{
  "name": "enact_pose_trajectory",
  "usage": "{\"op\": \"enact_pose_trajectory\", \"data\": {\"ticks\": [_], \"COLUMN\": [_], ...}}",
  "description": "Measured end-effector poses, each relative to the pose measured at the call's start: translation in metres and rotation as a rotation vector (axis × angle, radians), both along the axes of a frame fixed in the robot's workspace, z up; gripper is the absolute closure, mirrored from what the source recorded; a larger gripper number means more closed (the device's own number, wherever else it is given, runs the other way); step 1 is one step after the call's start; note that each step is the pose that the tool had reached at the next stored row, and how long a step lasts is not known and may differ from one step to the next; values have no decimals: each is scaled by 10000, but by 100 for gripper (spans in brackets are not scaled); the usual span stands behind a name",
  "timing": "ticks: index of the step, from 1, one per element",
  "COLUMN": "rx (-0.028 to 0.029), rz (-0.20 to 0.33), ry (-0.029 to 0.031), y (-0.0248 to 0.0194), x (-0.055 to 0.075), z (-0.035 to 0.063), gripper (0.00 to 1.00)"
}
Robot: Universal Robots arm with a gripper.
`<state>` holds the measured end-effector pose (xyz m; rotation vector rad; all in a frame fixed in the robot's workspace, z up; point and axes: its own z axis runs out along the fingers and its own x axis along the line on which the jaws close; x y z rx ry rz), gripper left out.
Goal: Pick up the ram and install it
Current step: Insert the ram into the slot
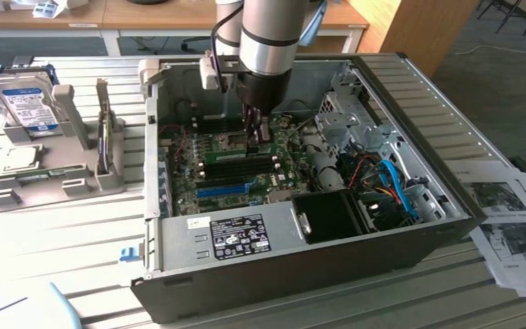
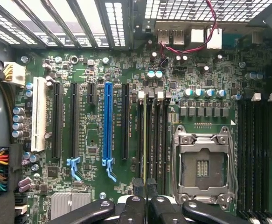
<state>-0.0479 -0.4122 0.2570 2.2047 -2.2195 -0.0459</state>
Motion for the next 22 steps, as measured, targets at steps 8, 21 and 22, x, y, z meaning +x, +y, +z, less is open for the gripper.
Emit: {"op": "enact_pose_trajectory", "data": {"ticks": [8,21,22], "rx": [-1,-1,-3], "rz": [0,-4,-3], "ry": [0,1,2], "y": [0,0,-1], "x": [0,0,0], "z": [-38,-105,-106], "gripper": [89,89,89]}}
